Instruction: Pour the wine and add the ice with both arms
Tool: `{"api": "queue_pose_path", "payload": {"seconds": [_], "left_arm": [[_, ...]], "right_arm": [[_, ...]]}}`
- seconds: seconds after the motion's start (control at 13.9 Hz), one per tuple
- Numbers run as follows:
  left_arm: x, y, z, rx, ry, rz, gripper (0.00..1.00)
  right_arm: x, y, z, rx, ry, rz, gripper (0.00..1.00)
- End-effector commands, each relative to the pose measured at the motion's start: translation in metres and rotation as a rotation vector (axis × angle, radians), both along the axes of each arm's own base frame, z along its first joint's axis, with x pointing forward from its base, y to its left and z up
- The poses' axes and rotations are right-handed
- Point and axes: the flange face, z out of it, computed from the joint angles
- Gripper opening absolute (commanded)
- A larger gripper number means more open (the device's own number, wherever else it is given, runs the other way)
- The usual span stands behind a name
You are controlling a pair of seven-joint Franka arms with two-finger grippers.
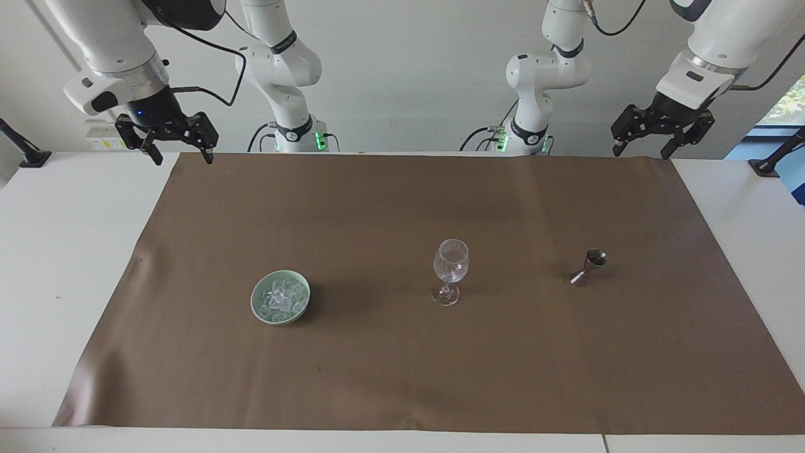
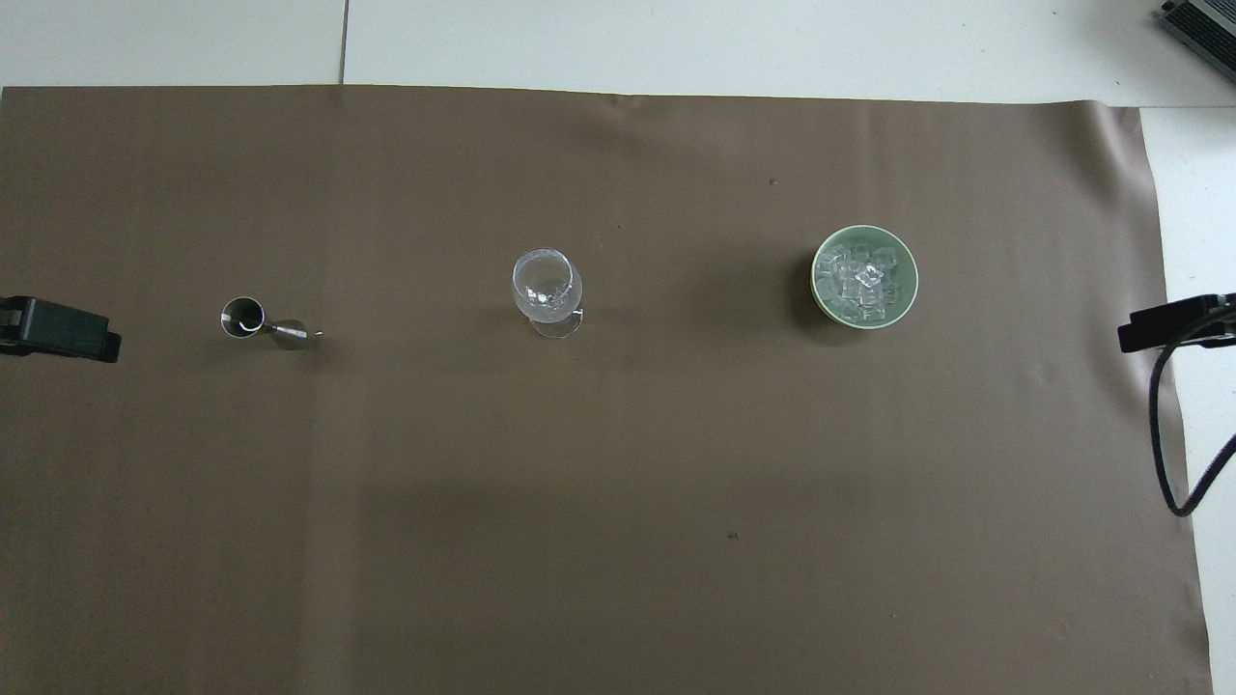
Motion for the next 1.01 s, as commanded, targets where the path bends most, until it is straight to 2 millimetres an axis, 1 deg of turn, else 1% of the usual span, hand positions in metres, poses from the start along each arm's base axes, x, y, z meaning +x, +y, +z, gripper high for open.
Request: {"api": "queue_pose_path", "payload": {"seconds": [0.0, 0.29, 0.5, 0.65, 0.93], "left_arm": [[-0.0077, -0.0016, 0.0004, 0.005, -0.004, 0.006, 1.00], [-0.0075, -0.0008, 0.0012, 0.005, -0.007, 0.011, 1.00], [-0.0079, -0.0042, 0.0011, 0.003, -0.005, -0.001, 1.00], [-0.0060, -0.0026, 0.0023, 0.002, -0.015, -0.004, 1.00], [-0.0042, -0.0057, 0.0039, -0.018, -0.021, 0.003, 1.00]], "right_arm": [[-0.0058, 0.0008, 0.0005, 0.016, 0.003, -0.016, 1.00], [-0.0058, 0.0008, 0.0005, 0.016, 0.003, -0.016, 1.00], [-0.0063, 0.0009, 0.0013, 0.016, 0.001, -0.016, 1.00], [-0.0058, 0.0008, 0.0005, 0.016, 0.003, -0.016, 1.00], [-0.0058, 0.0008, 0.0005, 0.016, 0.003, -0.016, 1.00]]}}
